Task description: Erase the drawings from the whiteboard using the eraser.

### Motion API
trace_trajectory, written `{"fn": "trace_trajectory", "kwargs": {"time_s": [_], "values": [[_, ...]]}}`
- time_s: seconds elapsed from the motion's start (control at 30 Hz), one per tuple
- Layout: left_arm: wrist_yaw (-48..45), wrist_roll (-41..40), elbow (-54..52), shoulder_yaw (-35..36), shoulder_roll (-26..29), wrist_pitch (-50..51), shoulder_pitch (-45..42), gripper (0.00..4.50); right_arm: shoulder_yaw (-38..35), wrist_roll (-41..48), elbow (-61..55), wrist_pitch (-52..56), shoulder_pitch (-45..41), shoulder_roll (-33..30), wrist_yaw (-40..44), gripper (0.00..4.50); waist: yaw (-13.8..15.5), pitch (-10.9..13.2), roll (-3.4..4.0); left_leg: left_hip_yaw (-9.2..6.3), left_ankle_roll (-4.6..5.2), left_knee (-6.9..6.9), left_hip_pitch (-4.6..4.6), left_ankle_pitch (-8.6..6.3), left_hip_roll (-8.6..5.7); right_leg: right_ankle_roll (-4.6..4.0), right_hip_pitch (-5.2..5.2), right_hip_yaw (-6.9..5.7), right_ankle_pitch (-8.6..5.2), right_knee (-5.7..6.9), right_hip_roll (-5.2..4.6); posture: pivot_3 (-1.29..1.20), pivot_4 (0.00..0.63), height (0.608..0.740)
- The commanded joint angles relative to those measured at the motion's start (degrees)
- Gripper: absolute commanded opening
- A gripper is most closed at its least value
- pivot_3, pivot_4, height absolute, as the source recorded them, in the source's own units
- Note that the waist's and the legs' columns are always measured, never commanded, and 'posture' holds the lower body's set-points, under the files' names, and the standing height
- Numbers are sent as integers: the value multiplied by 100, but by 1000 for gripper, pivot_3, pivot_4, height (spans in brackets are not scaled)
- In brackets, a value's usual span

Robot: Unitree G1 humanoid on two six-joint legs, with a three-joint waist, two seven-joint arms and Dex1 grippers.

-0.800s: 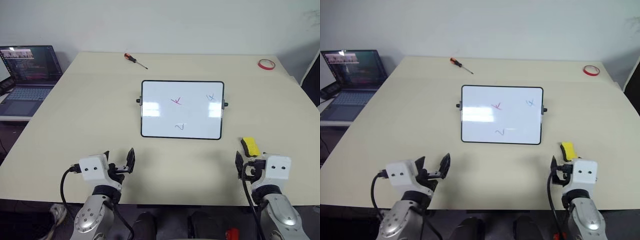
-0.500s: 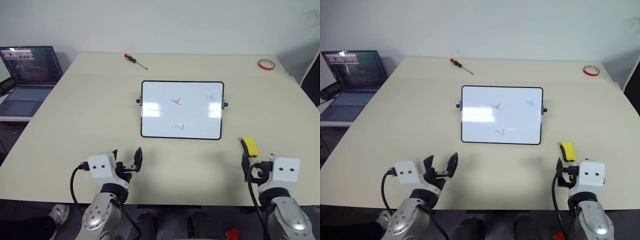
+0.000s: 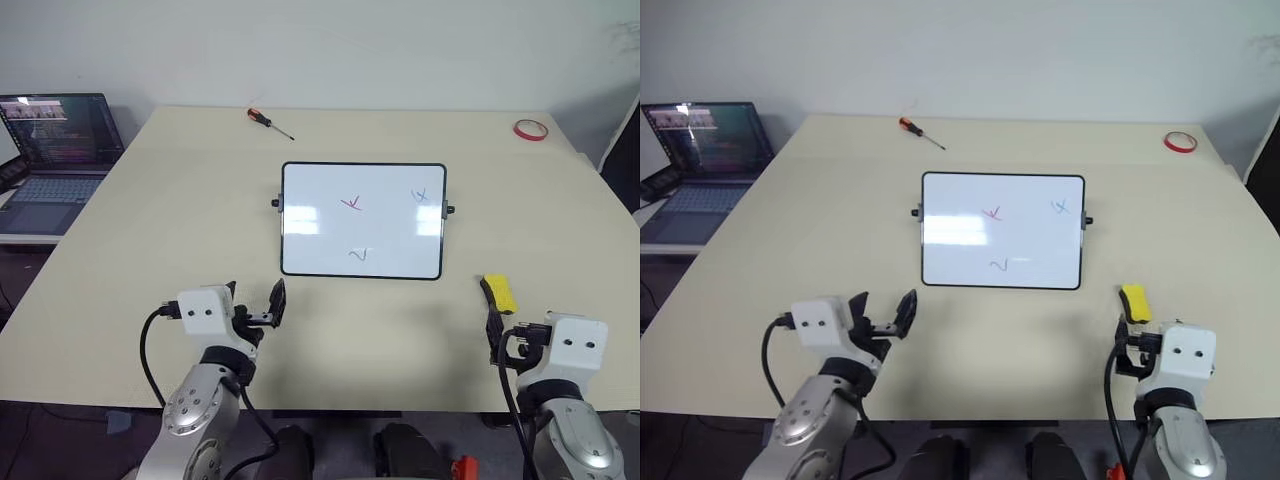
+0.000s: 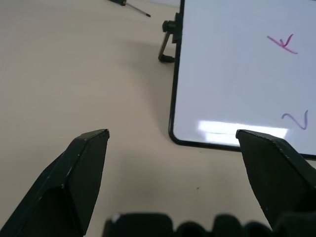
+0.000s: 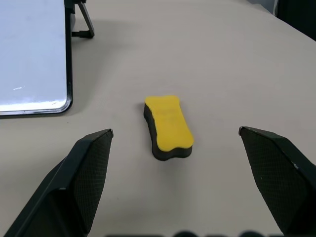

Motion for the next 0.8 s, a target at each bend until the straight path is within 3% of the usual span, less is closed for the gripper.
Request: {"fn": "trace_trajectory", "kwargs": {"time_s": [0.03, 0.3, 0.47, 0.8], "values": [[-263, -134, 59, 122, 161, -89, -143, 4500, -53, 50, -131, -184, 34, 129, -28, 4477, 2, 0, 0, 0, 0, 0, 0, 0, 0, 0, 1, 0, 0, 0, -1, 0, 150, 740], [-1939, -621, 1036, 76, 1192, -278, -1787, 4500, -1008, 752, 45, 29, -338, 244, 152, 4477, 13, -3, -3, -2, -2, 6, 7, 3, -4, -2, 5, -10, 1, 16, 4, 0, 150, 740], [-3502, -1029, 1774, -486, 1640, -351, -2964, 4500, -1066, 983, 129, 293, -458, 154, 265, 4477, -1, -2, -1, -1, -2, 2, 6, 3, -4, -2, -1, -13, 1, 21, 5, 0, 150, 740], [-6116, -496, 3686, -1817, 1957, -1613, -4310, 4500, -1195, 1400, 660, 786, -1161, -399, 566, 4477, -29, 0, 5, 6, -1, 1, 12, 4, -4, -2, -2, -12, 1, 27, 9, 0, 150, 740]]}}
